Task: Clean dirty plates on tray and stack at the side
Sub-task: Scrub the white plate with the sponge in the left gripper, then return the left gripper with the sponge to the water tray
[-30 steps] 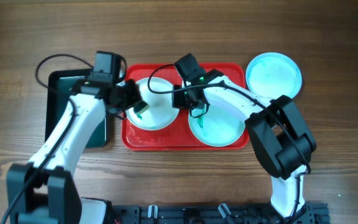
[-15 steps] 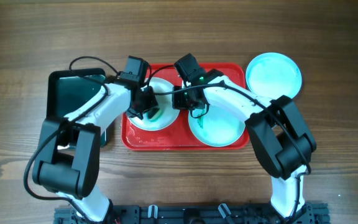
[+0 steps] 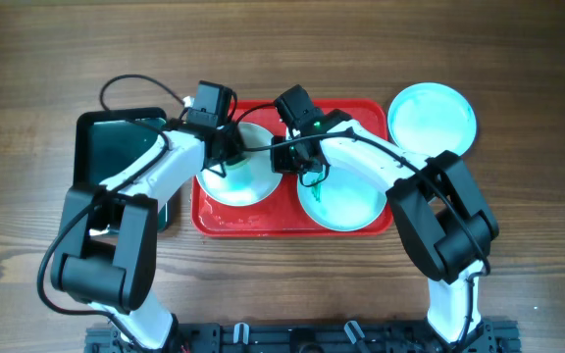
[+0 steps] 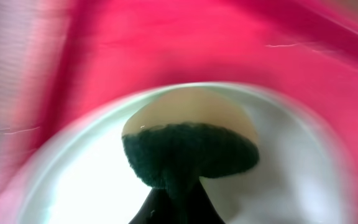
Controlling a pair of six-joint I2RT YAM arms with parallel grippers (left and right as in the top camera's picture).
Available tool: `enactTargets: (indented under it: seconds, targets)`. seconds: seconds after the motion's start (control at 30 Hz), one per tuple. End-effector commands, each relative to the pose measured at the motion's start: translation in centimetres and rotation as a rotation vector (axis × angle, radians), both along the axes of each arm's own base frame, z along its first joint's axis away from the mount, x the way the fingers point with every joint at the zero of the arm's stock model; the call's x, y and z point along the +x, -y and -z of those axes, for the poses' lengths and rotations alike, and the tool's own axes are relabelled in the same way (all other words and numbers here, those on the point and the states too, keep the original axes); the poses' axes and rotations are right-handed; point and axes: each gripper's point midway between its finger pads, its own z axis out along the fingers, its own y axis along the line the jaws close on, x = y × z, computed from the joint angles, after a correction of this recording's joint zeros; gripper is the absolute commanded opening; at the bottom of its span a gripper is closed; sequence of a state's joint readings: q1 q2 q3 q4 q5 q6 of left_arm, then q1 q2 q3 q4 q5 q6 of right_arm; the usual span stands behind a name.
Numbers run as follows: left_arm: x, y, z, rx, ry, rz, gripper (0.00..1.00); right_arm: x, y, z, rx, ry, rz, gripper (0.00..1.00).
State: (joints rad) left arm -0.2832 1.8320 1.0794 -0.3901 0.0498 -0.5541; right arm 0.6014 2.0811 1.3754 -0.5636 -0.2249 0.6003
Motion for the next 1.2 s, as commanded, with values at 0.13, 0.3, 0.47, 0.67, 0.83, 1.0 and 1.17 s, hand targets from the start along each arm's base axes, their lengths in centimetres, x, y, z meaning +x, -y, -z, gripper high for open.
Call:
enactTargets:
  seconds: [0.13,0.3,0.47,0.67,0.83,1.0,1.17]
  targets:
    - [-1.2,3.6,3.4,-0.151,-0.097,0.059,0.04,-1.3,2.7,3.4,-0.134,-0.038,-0.002,0.04]
    - [-1.1,-3.5,5.1,0.144,-0.107,-0.096,0.04,-1.5,2.8,3.4,-0.14,-0.045,-0.003,0.04]
    - [-3.0,-11.9,3.7,0.492,-0.148,-0.241,0.04,-1.5,2.9,3.4,-0.142,-0.047,-0.003,0.04]
    - [-3.5,-12.6,-0.2,0.512,-0.104,-0.26,0.04,-1.5,2.9,3.4,-0.142,-0.048,-0.002,0.04]
    - [-3.3,-11.2,-8.4,0.345,0.082,-0.278,0.04,-0.8,2.3,2.0,-0.119,-0.014,-0.007,0.04]
    - [-4.3,-14.4,-14.2,0.228,0.207,-0.399,0.04,1.0,1.3,-4.1,-0.066,0.152,-0.094,0.04]
    - [-6.3,-19.1,-12.6,0.21,0.114,-0.546,0.04,3.1,3.7,-12.1,-0.178,0.43,-0.094,0.04]
